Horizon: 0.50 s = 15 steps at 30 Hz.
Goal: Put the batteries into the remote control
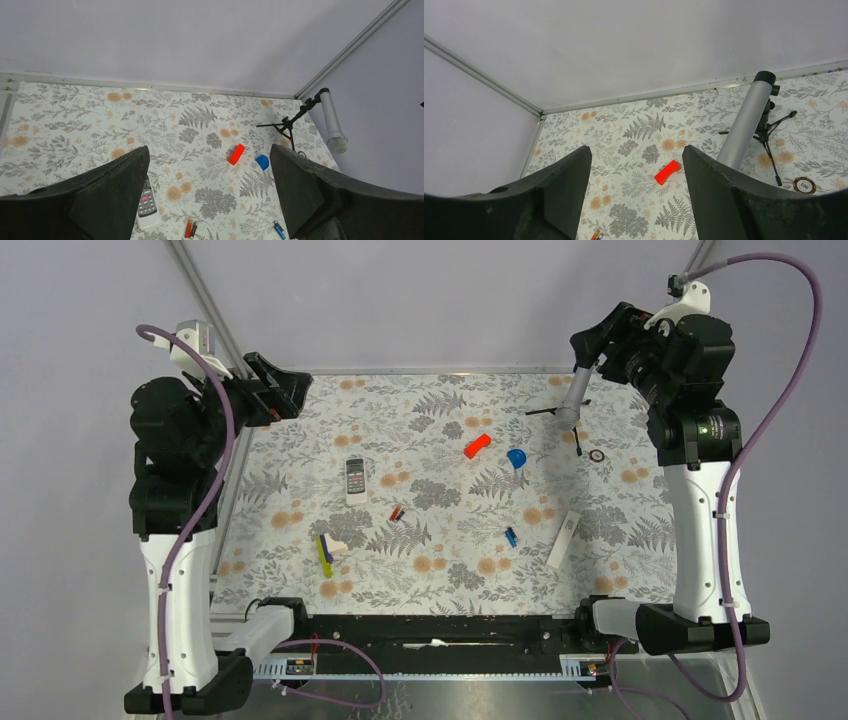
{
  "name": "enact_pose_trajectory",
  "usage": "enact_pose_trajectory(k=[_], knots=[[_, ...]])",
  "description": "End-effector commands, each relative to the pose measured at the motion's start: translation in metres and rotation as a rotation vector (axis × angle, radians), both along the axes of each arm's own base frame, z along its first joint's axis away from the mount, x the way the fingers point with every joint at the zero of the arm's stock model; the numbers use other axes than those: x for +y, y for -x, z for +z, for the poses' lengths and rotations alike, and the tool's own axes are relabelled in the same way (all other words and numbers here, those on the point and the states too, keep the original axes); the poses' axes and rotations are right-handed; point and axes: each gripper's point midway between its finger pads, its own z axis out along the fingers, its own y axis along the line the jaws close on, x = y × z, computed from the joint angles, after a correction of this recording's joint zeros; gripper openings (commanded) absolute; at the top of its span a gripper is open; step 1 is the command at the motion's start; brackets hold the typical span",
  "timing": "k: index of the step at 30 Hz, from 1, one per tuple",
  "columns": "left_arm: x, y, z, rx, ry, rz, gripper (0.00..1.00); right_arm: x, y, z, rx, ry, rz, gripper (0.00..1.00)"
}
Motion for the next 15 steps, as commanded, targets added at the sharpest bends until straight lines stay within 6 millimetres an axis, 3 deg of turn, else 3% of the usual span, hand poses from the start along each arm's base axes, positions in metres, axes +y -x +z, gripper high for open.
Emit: enact_pose_trajectory(k=[1, 4, 7, 10, 15], knots=[[0.014, -0.012, -0.017, 0.017, 0.011, 0.087, 0.99, 0.009, 0.004, 0.010, -0.025, -0.037, 0.051, 0.75], [0.028, -0.031, -0.070, 0.177, 0.017, 0.180, 0.99, 0.030, 0.001, -0.003, 0.038, -0.075, 0.165, 0.74], [0.032, -0.048, -0.121, 0.342, 0.042, 0.229, 0.99, 0.065, 0.001, -0.012, 0.091, -0.179, 0.355, 0.65], [0.037, -0.060, -0.162, 0.500, 0.118, 0.312, 0.99, 0.112, 0.013, -0.015, 0.113, -0.254, 0.530, 0.61], [0.027, -0.071, -0.214, 0.666, 0.108, 0.254, 0.99, 0.190, 0.030, -0.047, 0.214, -0.229, 0.643, 0.60]])
